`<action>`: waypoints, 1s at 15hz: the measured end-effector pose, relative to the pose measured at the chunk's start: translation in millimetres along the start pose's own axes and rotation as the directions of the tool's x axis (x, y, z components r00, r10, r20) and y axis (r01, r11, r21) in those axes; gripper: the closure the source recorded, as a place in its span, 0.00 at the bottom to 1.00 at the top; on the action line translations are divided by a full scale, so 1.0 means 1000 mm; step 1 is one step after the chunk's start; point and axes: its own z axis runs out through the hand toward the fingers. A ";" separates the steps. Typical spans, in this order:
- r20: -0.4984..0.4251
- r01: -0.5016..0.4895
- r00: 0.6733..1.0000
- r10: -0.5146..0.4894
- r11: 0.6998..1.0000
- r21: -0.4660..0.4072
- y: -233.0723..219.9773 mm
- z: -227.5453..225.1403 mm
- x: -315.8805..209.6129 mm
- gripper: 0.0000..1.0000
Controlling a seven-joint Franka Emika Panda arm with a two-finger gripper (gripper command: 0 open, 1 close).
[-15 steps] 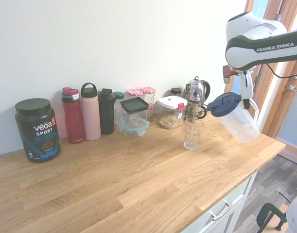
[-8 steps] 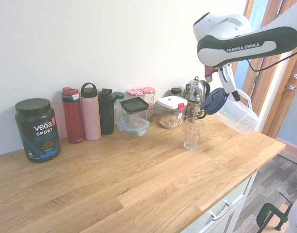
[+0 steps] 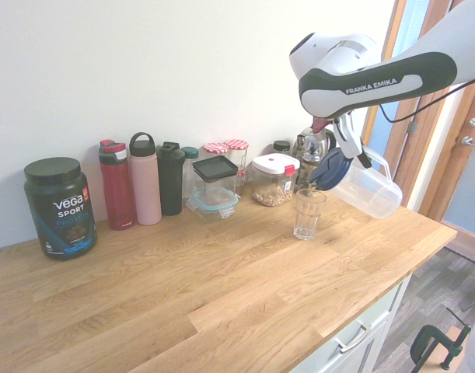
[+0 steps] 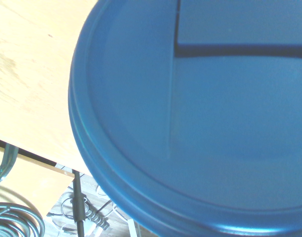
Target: Pour me some water
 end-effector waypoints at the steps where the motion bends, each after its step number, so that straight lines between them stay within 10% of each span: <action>1: -0.006 -0.004 1.000 0.004 1.000 0.012 0.001 0.000 0.000 1.00; 7: -0.119 -0.035 0.990 0.070 0.961 0.275 0.050 0.028 -0.023 1.00; 15: -0.300 0.174 0.954 0.020 0.776 0.607 0.098 0.088 -0.054 1.00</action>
